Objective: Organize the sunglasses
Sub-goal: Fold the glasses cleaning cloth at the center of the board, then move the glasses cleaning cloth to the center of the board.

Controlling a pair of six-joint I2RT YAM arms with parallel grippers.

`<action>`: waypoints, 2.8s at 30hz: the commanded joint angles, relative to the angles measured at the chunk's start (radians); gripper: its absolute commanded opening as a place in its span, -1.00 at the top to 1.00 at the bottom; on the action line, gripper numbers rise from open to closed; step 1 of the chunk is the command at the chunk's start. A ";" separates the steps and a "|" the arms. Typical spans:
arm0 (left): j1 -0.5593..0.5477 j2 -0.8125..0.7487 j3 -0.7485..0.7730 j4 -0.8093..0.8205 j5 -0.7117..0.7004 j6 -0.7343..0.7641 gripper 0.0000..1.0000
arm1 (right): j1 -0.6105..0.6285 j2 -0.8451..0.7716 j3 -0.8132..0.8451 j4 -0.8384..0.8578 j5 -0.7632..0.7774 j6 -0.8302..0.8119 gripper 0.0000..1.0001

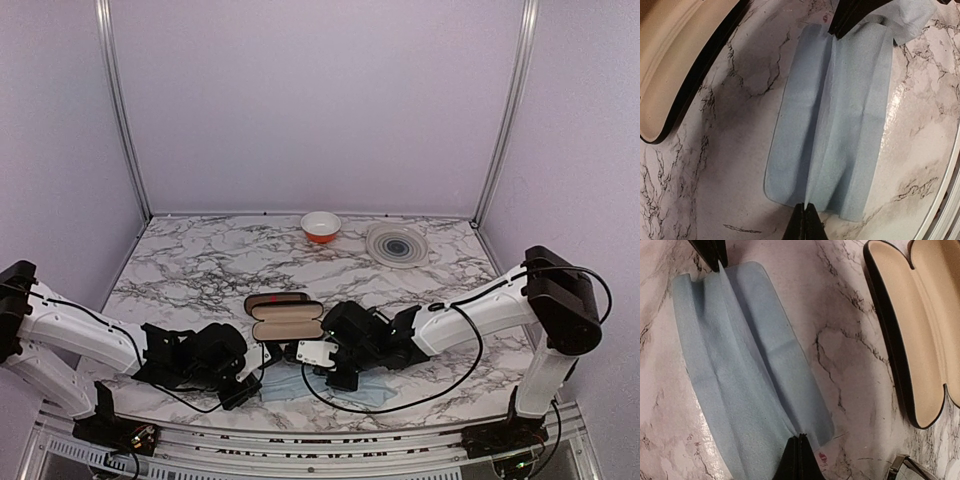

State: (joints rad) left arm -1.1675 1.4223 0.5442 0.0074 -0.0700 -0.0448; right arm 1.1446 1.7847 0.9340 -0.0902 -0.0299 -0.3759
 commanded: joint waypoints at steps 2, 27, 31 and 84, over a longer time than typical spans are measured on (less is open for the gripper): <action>0.004 0.036 0.033 0.016 -0.015 0.016 1.00 | 0.018 0.035 0.056 0.021 0.012 -0.039 0.90; 0.009 0.006 0.056 0.010 -0.120 0.014 0.43 | 0.006 -0.057 0.017 0.153 0.283 0.008 0.16; 0.009 -0.037 0.048 0.008 -0.132 0.035 0.39 | 0.005 -0.076 0.001 0.167 0.312 0.022 0.16; -0.141 -0.213 -0.098 0.133 -0.057 0.325 0.36 | 0.024 -0.373 -0.457 0.112 0.108 0.618 0.70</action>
State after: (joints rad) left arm -1.3037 1.2091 0.4160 0.1623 -0.1177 0.2592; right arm 1.1599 1.4338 0.4778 0.0818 0.0555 0.1291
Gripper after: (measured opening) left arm 0.320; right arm 0.147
